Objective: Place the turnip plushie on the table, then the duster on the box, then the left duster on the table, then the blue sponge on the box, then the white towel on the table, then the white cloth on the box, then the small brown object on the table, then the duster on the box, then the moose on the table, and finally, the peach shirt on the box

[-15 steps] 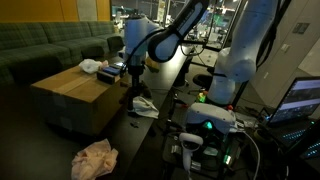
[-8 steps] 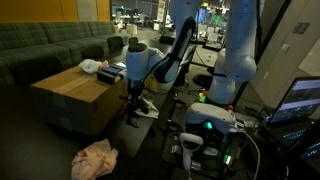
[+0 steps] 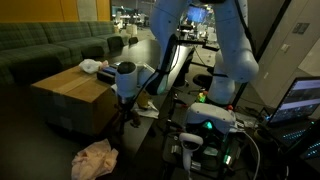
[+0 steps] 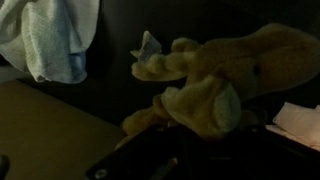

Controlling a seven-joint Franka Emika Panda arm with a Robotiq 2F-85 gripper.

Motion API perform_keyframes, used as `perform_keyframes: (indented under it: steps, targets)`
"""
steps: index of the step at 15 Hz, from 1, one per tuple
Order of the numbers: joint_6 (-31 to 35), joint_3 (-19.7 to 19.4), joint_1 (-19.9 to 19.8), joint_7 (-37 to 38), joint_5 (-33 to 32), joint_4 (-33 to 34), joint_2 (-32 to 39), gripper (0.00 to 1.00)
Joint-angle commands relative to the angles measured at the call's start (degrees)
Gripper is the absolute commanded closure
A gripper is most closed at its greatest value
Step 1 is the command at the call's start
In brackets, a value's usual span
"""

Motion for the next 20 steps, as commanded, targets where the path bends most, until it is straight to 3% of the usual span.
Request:
perform_keyframes:
  steps: [1,4,5,6,8,15,20]
  targets:
    - [0.96,-1.99,2.34,4.47,-2.12,5.88,5.73,0.96]
    - [0.93,-3.22,2.91,5.69,-1.86,8.33,8.2,0.96]
    - [0.82,-3.66,3.05,6.06,-1.84,8.62,8.29,0.9]
    - [1.03,-4.41,3.4,6.8,-2.18,9.35,9.07,0.61]
    - [0.87,-5.09,3.38,7.19,-1.73,10.02,9.4,0.53]
    - [0.95,-7.32,4.64,9.85,-2.42,9.82,7.79,0.0]
    - [0.84,-6.96,5.96,11.54,-3.4,8.31,4.7,0.0]
